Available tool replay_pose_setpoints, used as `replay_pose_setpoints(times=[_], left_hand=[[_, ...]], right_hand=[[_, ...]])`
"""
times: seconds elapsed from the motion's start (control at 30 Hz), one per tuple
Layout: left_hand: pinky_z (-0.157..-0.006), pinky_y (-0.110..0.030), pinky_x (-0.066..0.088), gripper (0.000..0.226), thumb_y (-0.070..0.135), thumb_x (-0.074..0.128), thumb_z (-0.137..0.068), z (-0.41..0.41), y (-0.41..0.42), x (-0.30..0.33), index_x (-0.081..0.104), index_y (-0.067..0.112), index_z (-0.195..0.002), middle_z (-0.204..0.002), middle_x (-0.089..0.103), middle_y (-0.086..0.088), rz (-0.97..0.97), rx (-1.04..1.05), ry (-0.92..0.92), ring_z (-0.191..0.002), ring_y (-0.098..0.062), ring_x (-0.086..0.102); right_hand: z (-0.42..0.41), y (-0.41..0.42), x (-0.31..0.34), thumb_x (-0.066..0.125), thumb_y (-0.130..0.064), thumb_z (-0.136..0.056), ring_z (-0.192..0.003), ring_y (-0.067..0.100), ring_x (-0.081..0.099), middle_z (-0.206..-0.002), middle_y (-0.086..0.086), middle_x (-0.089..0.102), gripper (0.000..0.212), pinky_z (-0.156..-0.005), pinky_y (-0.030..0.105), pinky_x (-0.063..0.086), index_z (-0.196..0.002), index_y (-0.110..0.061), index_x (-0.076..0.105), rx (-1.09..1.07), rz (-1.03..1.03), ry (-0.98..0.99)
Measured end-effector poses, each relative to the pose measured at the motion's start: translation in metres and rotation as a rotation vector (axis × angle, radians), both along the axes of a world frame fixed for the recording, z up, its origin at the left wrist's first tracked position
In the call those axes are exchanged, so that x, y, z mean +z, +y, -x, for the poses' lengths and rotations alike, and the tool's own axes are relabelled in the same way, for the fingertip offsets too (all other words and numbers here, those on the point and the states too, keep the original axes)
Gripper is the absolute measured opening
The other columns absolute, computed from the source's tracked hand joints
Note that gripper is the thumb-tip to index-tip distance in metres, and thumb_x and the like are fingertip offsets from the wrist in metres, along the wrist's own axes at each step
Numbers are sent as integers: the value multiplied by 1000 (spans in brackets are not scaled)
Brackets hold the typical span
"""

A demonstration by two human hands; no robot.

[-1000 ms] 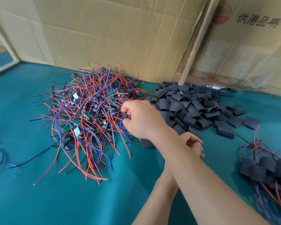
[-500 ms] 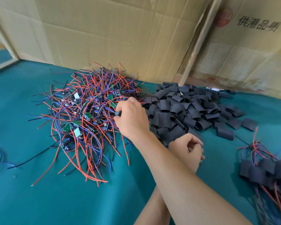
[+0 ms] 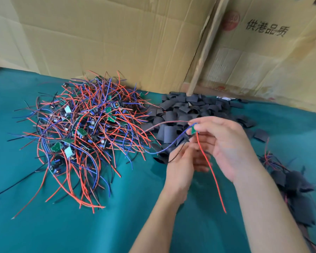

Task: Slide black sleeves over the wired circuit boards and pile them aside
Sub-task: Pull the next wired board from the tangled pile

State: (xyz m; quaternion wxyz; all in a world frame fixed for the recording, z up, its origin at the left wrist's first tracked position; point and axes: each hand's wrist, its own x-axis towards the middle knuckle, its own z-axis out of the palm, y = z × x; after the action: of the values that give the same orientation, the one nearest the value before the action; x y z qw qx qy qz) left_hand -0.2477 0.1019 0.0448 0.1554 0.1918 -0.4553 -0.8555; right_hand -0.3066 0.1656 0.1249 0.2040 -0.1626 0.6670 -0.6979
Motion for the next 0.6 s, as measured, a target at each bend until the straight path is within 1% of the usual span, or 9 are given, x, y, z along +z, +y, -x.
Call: replay_pose_setpoints(times=[0.03, 0.07, 0.17, 0.2, 0.27, 0.37, 0.47, 0.53, 0.6], left_hand=[[-90, -42, 56, 19, 14, 48, -106, 0, -3, 1, 65, 6, -112, -84, 76, 1, -73, -14, 20, -92, -27, 67], [-94, -45, 55, 24, 15, 46, -106, 1, -7, 1, 65, 3, -115, -90, 77, -3, -90, -15, 18, -95, -27, 68], [-94, -47, 55, 26, 12, 45, -106, 0, -6, -1, 66, -2, -113, -94, 75, -8, 39, -62, 24, -96, -30, 68], [-92, -46, 56, 25, 13, 48, -106, -1, -2, 1, 67, -2, -111, -93, 75, -8, 116, -48, 31, -93, -30, 69], [-87, -43, 59, 21, 13, 52, -105, 1, 2, -3, 70, 2, -108, -92, 74, -6, 262, -22, 37, -89, -27, 69], [-80, -38, 60, 23, 12, 51, -106, 2, 3, -5, 74, 14, -102, -87, 73, 0, 438, 21, 29, -82, -23, 70], [-62, -34, 58, 26, 18, 51, -106, 0, 3, -8, 73, 23, -93, -76, 70, -1, 528, 62, 20, -66, -26, 65], [-54, -31, 54, 27, 19, 53, -106, 0, 5, -10, 69, 26, -85, -67, 65, -1, 579, 97, 3, -59, -29, 60], [-52, -30, 52, 28, 20, 56, -104, 0, 7, -13, 66, 27, -78, -63, 63, 1, 628, 135, -20, -55, -27, 58]], right_hand=[[2, 11, -9, 63, 1, -86, -59, 17, 59, -76, 11, 74, 18, -51, 25, 45, -84, -7, 79, -79, -49, 36], [2, 19, -19, 65, 0, -86, -56, 14, 55, -72, 8, 72, 17, -48, 22, 40, -81, -9, 79, -154, -94, 73], [0, 35, -44, 67, 2, -84, -51, 2, 54, -67, -2, 72, 21, -45, 12, 38, -74, -13, 79, -253, -92, 106], [-2, 38, -51, 69, 0, -82, -52, 0, 56, -68, -3, 72, 19, -46, 10, 38, -74, -14, 80, -246, -74, 106], [-3, 41, -62, 74, -14, -73, -58, 4, 58, -70, -3, 73, 10, -49, 11, 40, -77, -19, 82, -203, -99, 124], [-1, 42, -70, 75, -30, -67, -66, 13, 58, -78, -1, 75, 17, -54, 17, 42, -81, -26, 84, -159, -166, 153], [5, 40, -74, 68, -23, -73, -65, 14, 63, -78, -2, 75, 16, -59, 27, 46, -82, -22, 81, -245, -92, 101], [11, 39, -81, 66, -15, -81, -73, 10, 65, -87, -11, 76, 21, -69, 31, 50, -89, -30, 78, -333, -213, 251], [14, 38, -86, 71, -13, -86, -73, 5, 63, -99, -18, 73, 29, -74, 26, 48, -102, -38, 74, -317, -371, 401]])
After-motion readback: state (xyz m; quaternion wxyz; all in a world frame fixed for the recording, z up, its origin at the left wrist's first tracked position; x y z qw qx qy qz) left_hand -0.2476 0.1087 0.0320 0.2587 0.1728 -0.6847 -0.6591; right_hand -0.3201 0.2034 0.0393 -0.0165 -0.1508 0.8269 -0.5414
